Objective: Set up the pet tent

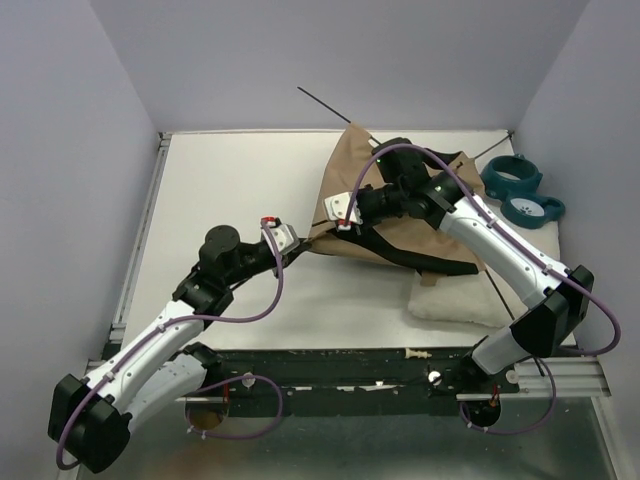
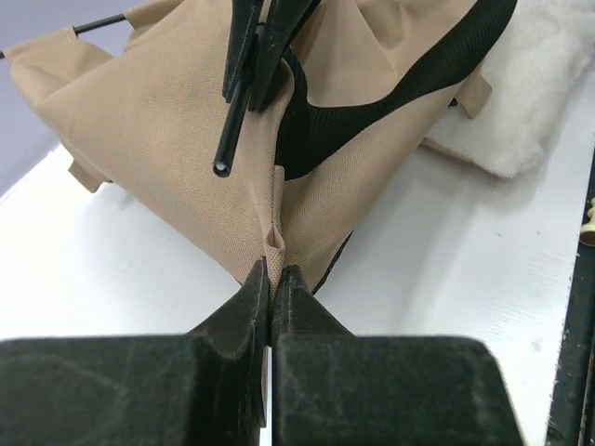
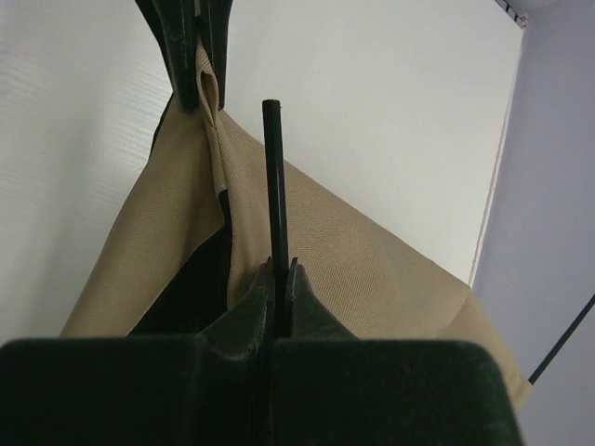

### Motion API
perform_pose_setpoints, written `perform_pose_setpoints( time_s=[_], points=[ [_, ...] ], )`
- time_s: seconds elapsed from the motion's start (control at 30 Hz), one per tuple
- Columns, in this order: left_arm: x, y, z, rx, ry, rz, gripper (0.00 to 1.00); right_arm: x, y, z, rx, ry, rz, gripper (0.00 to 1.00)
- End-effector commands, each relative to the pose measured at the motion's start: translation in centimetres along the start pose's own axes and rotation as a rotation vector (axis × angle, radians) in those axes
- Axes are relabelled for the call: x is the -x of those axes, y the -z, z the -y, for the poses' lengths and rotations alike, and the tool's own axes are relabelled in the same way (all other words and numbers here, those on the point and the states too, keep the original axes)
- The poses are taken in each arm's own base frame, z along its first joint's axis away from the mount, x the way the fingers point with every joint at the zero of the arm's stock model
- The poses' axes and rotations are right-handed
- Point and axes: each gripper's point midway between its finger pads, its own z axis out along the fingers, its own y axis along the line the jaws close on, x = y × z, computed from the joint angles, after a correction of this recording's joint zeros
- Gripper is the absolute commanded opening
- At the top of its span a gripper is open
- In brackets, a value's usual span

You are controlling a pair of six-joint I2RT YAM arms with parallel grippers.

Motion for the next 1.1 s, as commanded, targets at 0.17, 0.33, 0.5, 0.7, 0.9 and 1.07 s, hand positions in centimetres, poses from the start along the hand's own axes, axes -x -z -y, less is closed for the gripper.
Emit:
perform_pose_setpoints(
  time_s=[0.17, 0.33, 0.5, 0.7, 0.9, 1.07],
  points=[
    [0.9, 0.9, 0.2, -0.009, 0.02, -0.051, 0.0, -1.6, -0.3, -2.8, 0.092, -0.015, -0.07, 0.01],
    [1.0, 0.6, 0.1, -0.014, 0.028, -0.059, 0.0, -1.3, -1.0, -4.0, 0.122, -0.002, -0.069, 0.01],
    [1.1, 0.6, 0.1, -0.018, 0.03, -0.058, 0.0, -1.4, -1.5, -4.7, 0.136, -0.005, -0.073, 0.01],
    [1.1, 0.4, 0.1, -0.019, 0.034, -0.058, 0.0, -1.6, -2.0, -4.3, 0.131, 0.001, -0.083, 0.01],
    [1.1, 0.3, 0.1, -0.03, 0.017, -0.059, 0.0, -1.6, -2.8, -3.5, 0.117, -0.016, -0.088, 0.01],
    [1.2, 0.2, 0.2, -0.036, 0.031, -0.054, 0.0, -1.8, -3.1, -3.6, 0.112, -0.01, -0.094, 0.01]
  ],
)
